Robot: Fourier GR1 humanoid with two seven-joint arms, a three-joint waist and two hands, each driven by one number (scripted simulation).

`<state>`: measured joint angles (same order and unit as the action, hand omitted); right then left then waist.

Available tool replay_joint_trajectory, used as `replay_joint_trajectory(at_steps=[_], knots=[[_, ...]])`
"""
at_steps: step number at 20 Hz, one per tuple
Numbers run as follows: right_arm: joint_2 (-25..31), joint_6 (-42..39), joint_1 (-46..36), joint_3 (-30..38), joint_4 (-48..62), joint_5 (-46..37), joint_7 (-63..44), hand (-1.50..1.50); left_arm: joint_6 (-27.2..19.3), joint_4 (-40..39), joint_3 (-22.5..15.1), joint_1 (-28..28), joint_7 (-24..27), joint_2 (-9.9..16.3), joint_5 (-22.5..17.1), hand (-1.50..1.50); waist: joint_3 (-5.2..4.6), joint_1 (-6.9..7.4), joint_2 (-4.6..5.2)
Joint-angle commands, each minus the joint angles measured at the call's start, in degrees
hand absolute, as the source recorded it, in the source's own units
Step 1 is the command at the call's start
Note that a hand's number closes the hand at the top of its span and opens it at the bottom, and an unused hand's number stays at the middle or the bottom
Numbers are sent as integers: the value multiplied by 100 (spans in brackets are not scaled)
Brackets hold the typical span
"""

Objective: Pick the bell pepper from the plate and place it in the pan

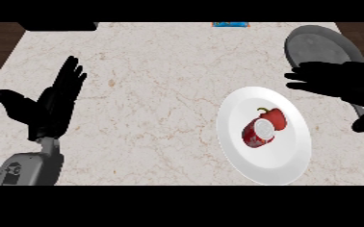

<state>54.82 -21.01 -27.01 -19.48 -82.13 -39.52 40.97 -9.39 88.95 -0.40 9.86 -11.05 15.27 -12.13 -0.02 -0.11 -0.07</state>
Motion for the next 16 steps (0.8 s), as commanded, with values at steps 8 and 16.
replay_joint_trajectory(at_steps=[8,16], knots=[[-847,-593,312,119,-777,-829,-763,-150,184,-25,176,225,-293,-44,106,0,0,22,8],[-1328,-337,506,441,-217,-1435,-415,-150,273,204,310,-129,-126,-214,155,0,2,35,9]])
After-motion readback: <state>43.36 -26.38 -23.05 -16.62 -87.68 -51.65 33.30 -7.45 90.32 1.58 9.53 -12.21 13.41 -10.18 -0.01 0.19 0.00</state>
